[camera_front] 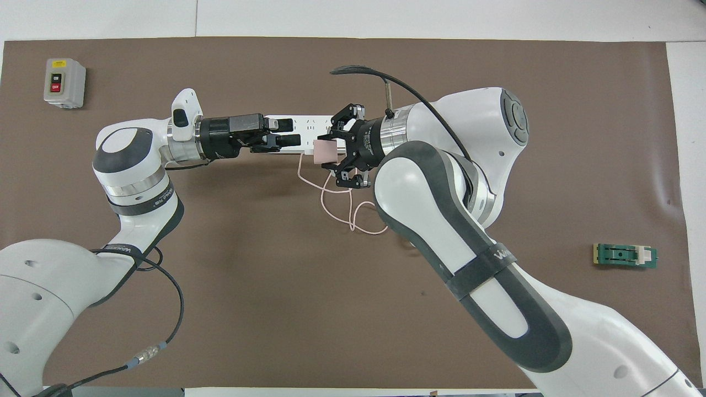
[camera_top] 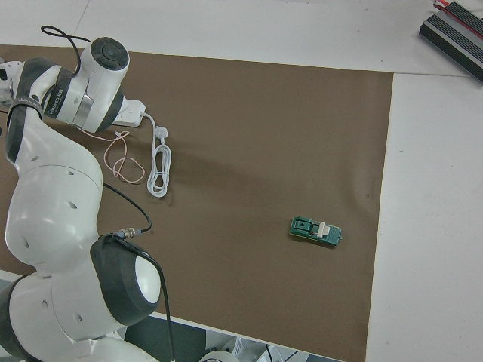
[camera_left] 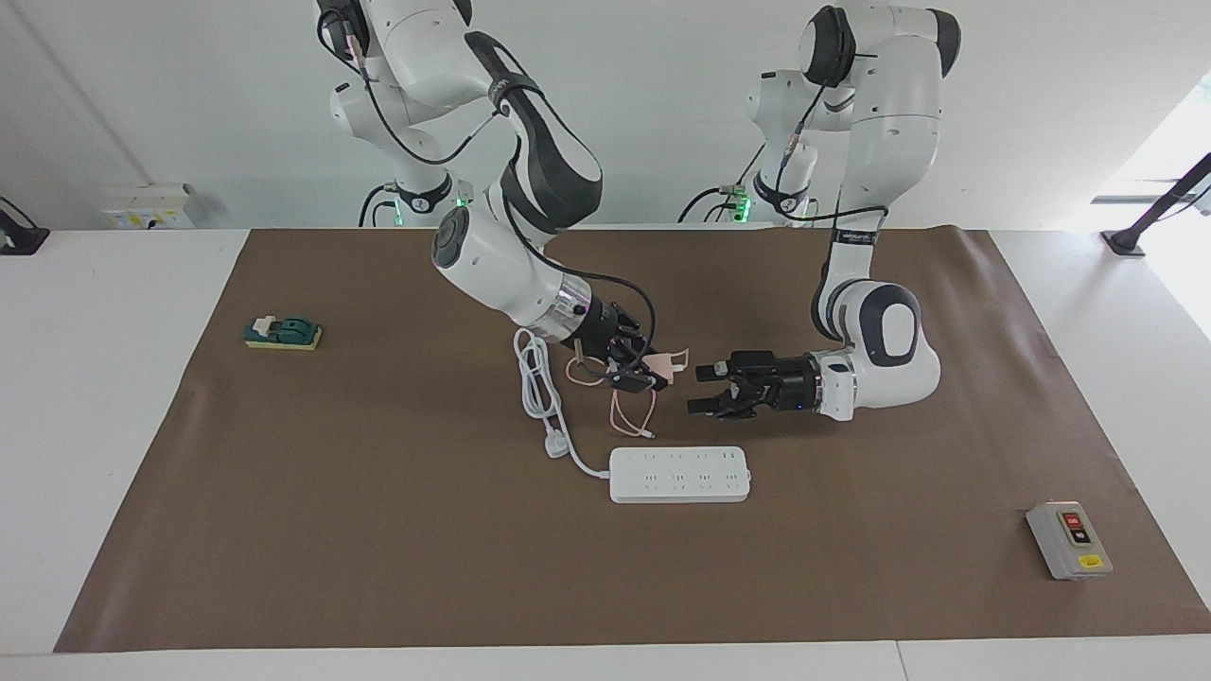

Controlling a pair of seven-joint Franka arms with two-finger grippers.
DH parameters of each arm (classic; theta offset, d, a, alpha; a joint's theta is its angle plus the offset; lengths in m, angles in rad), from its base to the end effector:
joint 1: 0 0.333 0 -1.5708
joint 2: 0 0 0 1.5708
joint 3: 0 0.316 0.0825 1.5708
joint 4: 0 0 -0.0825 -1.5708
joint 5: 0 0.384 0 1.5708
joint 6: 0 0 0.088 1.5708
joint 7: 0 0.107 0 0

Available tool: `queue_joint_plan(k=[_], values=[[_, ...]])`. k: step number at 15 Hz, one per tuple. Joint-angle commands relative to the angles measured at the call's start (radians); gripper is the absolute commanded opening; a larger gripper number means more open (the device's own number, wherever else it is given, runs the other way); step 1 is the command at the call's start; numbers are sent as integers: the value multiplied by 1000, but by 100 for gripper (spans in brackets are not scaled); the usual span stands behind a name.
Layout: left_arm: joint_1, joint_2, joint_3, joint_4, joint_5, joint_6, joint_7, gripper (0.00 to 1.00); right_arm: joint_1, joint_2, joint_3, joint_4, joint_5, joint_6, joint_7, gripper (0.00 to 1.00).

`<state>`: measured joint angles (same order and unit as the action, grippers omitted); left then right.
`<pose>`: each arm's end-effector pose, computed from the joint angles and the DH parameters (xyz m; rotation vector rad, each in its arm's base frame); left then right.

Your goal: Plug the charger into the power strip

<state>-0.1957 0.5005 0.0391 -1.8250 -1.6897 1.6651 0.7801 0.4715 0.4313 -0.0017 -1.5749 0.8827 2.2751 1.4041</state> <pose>0.6155 -0.1986 0.3076 1.5676 -0.0256 0.0078 0.6218 0.3372 0.4268 -1.8390 1.6088 0.5750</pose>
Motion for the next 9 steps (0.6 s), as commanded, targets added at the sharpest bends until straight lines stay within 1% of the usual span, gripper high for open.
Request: queue_joint_plan(k=[1,2,4,5,9], values=[[-27,-72,12,-86,7,34,39,100,-4,59,2,67,9,-26,19,0],[-27,-79,12,-94,7,35,39,100,-7,76,2,78,4,-28,21,0],[-36,-86,12,-99,7,50,39,100,4,121,0,151,1,-34,23,0],[-39,-86,12,-99,7,59,39,100,6,132,0,162,2,-39,24,0],[-56,-88,10,-97,7,79,41,100,4,132,0,162,-1,-42,29,0]])
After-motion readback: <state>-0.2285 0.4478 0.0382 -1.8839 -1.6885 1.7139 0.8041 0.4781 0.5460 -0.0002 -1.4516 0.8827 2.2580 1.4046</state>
